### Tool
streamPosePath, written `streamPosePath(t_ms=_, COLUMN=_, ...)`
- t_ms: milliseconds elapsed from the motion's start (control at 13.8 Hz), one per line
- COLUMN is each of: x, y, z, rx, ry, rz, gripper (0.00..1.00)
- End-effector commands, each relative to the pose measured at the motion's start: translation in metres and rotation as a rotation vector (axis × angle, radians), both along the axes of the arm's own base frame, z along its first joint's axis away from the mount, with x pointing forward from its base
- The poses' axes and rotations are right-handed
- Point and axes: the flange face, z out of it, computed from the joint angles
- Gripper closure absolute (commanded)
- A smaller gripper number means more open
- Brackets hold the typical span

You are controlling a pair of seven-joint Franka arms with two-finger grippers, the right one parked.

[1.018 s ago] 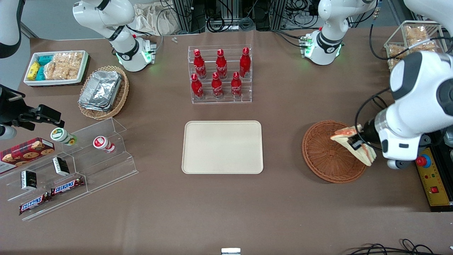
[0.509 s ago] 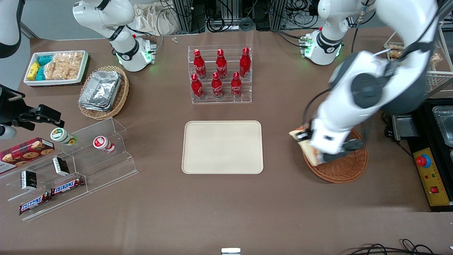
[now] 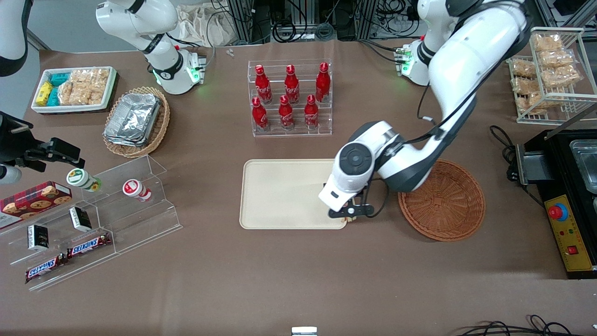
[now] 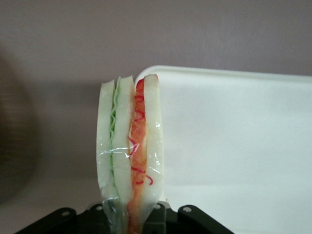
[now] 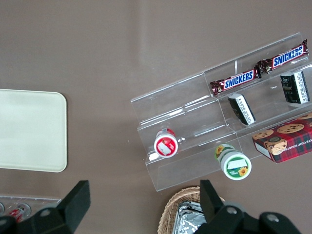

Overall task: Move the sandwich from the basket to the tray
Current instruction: 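Carry the sandwich over the cream tray with the left gripper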

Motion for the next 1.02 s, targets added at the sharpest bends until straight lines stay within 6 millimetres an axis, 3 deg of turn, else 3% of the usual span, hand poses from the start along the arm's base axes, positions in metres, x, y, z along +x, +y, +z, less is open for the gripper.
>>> streamPosePath(t_ms=0, x=-0.010, y=-0.024, z=-0.020, rx=0.024, ry=-0.025, rz=-0.047, gripper=1.00)
streamPosePath(t_ms=364, x=-0.025, y=-0.032, z=-0.046, rx=0.046, ry=0.013, rz=-0.078, gripper=0.99)
streamPosePath(t_ms=436, x=-0.026, y=-0.034, z=-0.047, rx=0.046, ry=0.015, rz=-0.076, gripper=0.80)
streamPosePath(t_ms=582, x=-0.027, y=-0.035, z=-0.050, rx=0.056, ry=0.014, rz=-0.082, gripper=0.19)
streamPosePath(t_ms=655, x=-0.026, y=-0.033, z=-0.051, rx=0.056, ry=0.013, rz=-0.084, gripper=0.00)
streamPosePath(t_ms=945, x=-0.024, y=-0.033, z=-0.045, rx=0.051, ry=0.009, rz=-0.068, gripper=0.00)
